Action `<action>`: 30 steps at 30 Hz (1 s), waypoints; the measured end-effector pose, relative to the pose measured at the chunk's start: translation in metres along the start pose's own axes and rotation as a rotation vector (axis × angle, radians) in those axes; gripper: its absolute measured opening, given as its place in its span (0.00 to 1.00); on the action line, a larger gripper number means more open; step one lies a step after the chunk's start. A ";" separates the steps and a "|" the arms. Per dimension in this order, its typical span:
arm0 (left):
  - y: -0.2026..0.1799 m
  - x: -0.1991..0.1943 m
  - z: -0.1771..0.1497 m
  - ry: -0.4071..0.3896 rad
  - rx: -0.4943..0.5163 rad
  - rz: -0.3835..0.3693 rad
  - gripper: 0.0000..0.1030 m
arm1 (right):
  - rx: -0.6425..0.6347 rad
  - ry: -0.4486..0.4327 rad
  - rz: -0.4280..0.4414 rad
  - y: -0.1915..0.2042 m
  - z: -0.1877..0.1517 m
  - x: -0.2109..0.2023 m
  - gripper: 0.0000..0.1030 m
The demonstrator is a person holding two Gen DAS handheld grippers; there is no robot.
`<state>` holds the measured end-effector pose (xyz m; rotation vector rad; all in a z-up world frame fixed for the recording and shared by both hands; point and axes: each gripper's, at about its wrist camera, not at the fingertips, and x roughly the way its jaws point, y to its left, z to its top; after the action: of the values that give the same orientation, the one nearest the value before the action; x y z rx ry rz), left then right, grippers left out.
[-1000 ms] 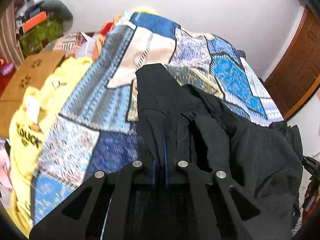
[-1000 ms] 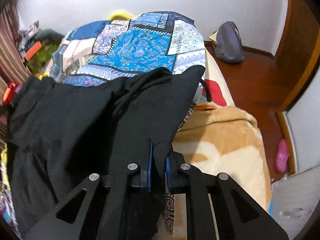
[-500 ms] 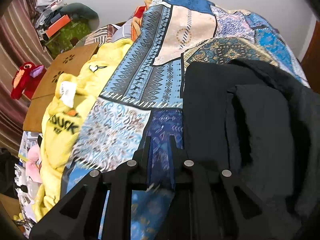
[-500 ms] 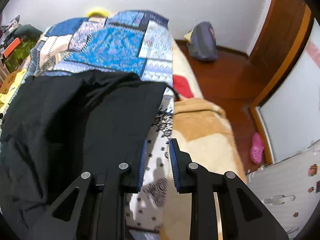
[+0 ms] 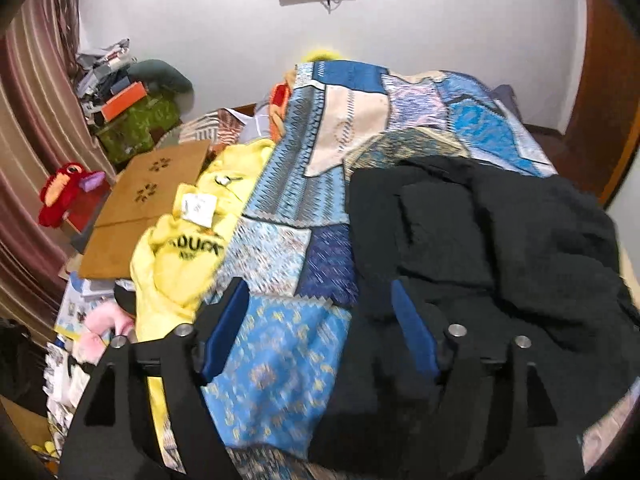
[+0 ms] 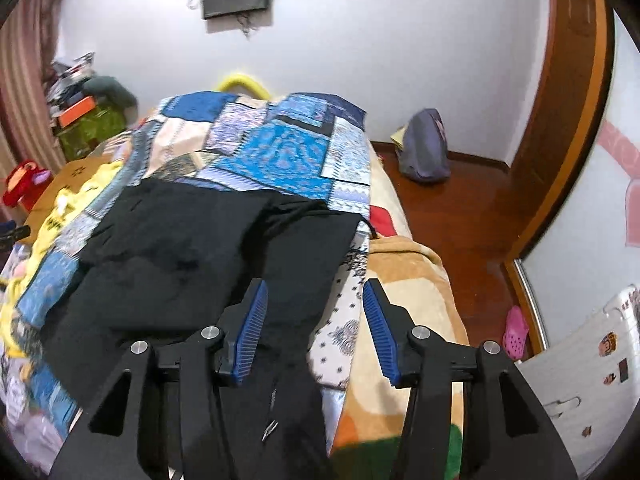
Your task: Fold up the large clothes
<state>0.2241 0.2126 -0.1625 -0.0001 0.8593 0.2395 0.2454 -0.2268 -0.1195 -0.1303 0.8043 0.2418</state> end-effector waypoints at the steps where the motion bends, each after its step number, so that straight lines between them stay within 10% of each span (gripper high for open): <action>1: 0.000 -0.006 -0.005 -0.001 -0.004 -0.012 0.77 | -0.009 -0.005 0.009 0.003 -0.002 -0.006 0.44; 10: 0.007 -0.022 -0.057 0.051 -0.010 -0.075 0.88 | 0.038 0.035 0.065 0.010 -0.039 -0.010 0.45; 30: 0.029 0.115 -0.138 0.422 -0.314 -0.379 0.89 | 0.203 0.356 0.104 -0.016 -0.106 0.096 0.45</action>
<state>0.1871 0.2519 -0.3366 -0.5180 1.2121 0.0123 0.2401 -0.2485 -0.2612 0.0629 1.1861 0.2367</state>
